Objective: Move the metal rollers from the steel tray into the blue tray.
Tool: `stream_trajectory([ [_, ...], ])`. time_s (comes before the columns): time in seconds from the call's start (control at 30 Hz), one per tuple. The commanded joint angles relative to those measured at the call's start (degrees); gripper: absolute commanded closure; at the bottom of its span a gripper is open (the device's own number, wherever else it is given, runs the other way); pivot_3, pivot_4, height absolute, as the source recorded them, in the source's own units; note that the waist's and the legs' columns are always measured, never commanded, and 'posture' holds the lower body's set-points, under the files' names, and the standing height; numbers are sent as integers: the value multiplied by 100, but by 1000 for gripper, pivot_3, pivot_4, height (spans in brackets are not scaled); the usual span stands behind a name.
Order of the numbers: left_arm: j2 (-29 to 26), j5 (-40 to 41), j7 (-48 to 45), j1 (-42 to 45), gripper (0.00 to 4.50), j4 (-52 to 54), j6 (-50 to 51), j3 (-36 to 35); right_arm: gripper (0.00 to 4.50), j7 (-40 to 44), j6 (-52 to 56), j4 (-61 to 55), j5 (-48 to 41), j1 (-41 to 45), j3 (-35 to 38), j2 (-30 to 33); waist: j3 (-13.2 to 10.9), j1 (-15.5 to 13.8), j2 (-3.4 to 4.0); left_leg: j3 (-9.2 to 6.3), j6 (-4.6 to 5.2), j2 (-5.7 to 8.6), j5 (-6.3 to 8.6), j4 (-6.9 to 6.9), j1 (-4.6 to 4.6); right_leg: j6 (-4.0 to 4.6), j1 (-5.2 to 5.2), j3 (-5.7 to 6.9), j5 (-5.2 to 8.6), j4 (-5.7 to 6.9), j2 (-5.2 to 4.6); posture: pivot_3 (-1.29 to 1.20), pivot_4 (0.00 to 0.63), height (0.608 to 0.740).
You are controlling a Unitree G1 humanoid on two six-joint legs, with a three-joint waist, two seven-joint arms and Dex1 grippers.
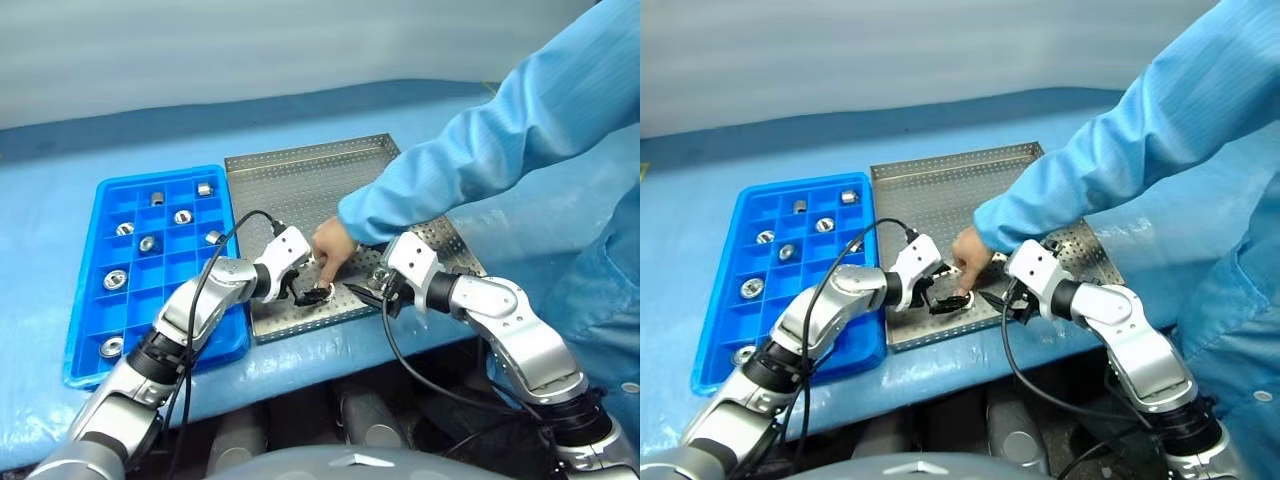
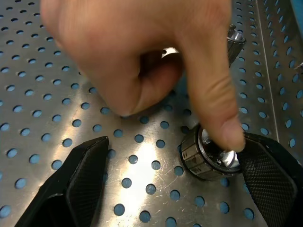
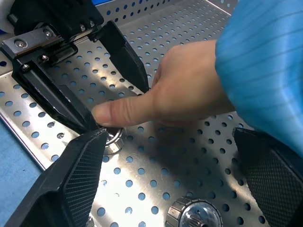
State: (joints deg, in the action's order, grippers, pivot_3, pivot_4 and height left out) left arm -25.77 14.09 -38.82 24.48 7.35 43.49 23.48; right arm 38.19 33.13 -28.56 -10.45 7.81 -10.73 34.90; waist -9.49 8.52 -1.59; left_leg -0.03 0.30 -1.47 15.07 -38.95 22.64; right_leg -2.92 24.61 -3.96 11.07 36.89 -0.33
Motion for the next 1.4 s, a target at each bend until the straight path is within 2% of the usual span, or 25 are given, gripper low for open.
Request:
stream_trajectory([
  [0.03,70,-104,-38,39,33,15,-111,-13,0,-62,-25,-270,-40,41,123,-38,0,16,0,0,0,0,0,0,0,0,0,0,0,0,0,-232,150,740],
  [0.93,139,-224,121,-223,33,181,-67,-336,0,48,-125,58,-2,415,-141,-200,0,-37,1,1,0,1,0,-3,-1,-12,-1,-7,-7,0,0,-176,150,740],
  [1.13,156,-170,321,-242,33,296,-59,-650,0,46,-151,125,9,463,-189,-253,0,-51,1,1,1,1,0,-3,0,-13,-1,-7,-8,0,0,-172,150,740],
  [1.27,248,209,332,-166,33,537,56,-1204,0,36,-197,239,49,499,-218,-310,0,-71,0,0,0,0,0,-2,0,-13,0,-6,-8,0,1,-162,150,740],
  [1.4,672,60,943,170,33,163,-91,-1549,0,77,-265,344,79,550,-258,-380,0,-128,1,0,1,2,0,-6,2,-18,-2,-5,-11,0,-1,-155,150,740],
])
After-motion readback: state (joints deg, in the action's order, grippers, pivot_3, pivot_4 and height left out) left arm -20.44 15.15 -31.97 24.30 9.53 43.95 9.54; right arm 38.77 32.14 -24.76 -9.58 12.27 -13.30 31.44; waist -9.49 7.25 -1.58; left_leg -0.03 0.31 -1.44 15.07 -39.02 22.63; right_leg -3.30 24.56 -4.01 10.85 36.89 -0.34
